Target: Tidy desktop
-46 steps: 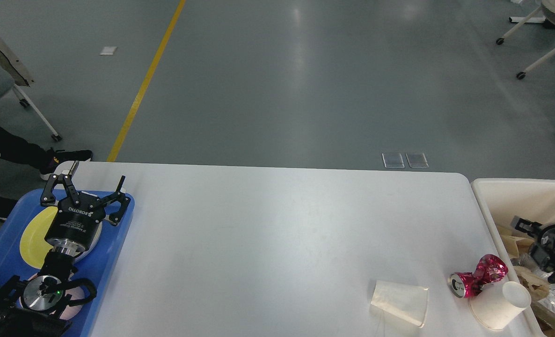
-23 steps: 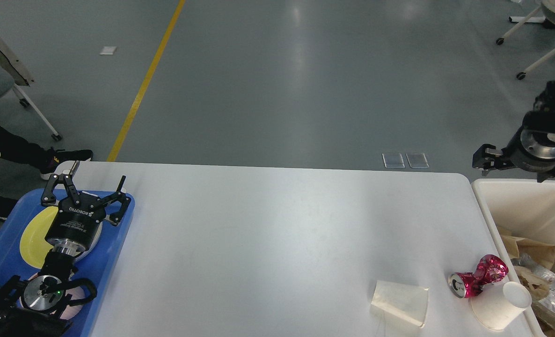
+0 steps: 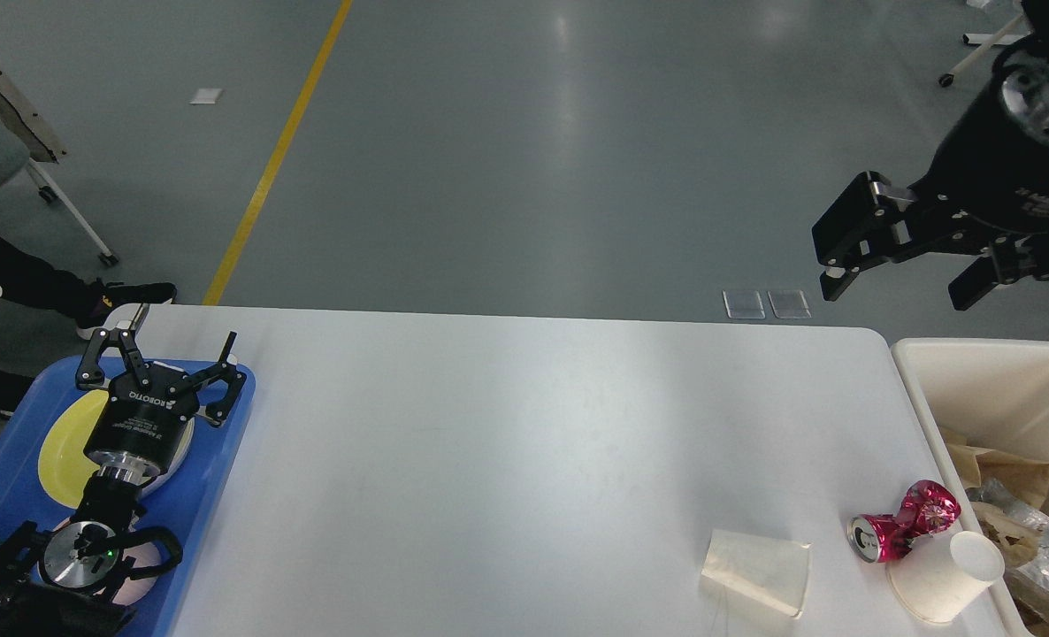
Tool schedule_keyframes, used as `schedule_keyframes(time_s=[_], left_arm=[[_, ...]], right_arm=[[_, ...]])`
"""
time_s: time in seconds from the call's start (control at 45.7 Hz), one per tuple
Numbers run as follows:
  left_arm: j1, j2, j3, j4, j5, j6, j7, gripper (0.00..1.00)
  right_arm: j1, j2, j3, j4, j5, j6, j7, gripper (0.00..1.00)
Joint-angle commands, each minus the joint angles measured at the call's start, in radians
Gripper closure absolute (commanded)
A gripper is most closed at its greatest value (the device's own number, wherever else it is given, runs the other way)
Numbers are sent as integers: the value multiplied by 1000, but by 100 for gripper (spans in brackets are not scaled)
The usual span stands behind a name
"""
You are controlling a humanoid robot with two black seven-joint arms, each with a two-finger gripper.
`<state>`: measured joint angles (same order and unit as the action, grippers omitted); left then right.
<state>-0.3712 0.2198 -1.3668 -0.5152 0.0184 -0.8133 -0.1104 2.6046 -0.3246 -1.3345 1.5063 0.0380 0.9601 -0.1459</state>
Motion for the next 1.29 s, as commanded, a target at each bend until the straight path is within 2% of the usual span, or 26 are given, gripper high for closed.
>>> schedule_keyframes(time_s=[0.0,0.328,0.416,0.656,0.788,0.897,1.028,1.16,1.269], left_arm=[[0,-2,0,0,0,0,1,3],[0,0,0,0,0,0,1,3],[0,0,0,0,0,0,0,3],[0,-2,0,0,0,-1,0,3],[0,0,0,0,0,0,0,3],[0,0,0,0,0,0,0,3],[0,0,0,0,0,-1,1,3],[0,0,0,0,0,-1,1,3],[0,-2,0,0,0,-1,1,3]], right_arm=[[40,-4,0,75,2,0,0,0],[43,-33,-43,101,-3,0,0,0],[32,-76,-74,101,-13,0,0,3],[-110,-246,-92,100,-87,0,-3,3],[-274,-358,-86,84,-147,-168,-8,3],[-466,-375,-83,72,-236,-346,-18,3],[-633,-392,-58,28,-240,-495,-17,3],[-803,-416,53,-4,-239,-645,-17,3],[-931,-421,127,-67,-236,-710,-17,3]])
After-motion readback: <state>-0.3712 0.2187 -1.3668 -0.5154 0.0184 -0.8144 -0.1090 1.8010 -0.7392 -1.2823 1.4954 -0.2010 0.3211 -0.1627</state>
